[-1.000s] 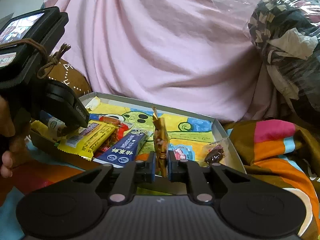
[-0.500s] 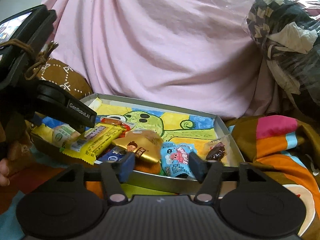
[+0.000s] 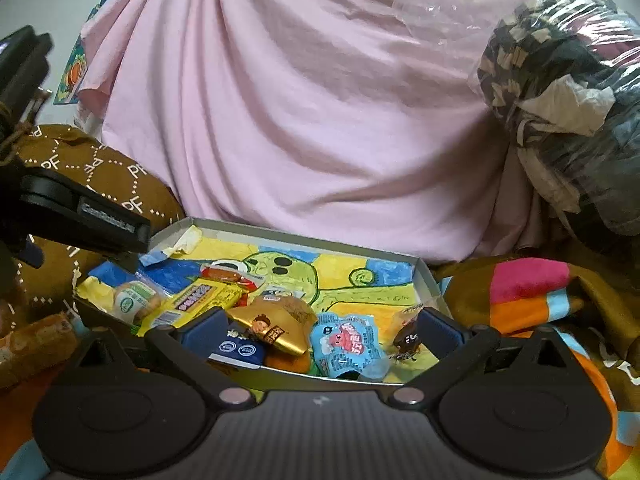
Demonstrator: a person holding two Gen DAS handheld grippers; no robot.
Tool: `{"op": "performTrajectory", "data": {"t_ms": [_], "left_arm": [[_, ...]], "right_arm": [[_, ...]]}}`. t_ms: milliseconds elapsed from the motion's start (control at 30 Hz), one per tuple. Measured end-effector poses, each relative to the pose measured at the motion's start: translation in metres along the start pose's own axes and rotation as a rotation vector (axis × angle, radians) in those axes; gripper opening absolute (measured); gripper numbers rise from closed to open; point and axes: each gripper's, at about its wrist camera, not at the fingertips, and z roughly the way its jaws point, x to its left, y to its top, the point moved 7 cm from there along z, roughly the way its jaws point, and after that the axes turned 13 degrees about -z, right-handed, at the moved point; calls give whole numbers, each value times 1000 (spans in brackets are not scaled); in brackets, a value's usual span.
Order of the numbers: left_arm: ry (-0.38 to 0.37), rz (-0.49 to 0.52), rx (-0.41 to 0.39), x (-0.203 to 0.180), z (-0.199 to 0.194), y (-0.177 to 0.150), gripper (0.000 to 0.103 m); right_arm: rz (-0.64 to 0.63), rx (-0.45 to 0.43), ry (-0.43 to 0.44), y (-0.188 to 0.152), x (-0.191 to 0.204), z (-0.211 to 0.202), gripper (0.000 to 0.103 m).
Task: Organize snacks
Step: 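Move both tools back down toward the biscuit bar and quail egg pack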
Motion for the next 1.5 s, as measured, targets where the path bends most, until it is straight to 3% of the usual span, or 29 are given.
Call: {"op": "performTrajectory", "data": {"t_ms": [300,800,1200,1500], "left_arm": [[6,6,-36,17,-39,8,102],[6,72,-47,56,-91,-2,102],[53,149,29,102,-106,-54,102],[53,221,72,110,-105,-73,102]], "right_arm": [[54,-25,5,9,-7,-30,103],[-27,-59,21,10,8,-91,103],[-54,74,136,-8,29,-116,103],[-4,227,271,-28,52,-121,103]]}}
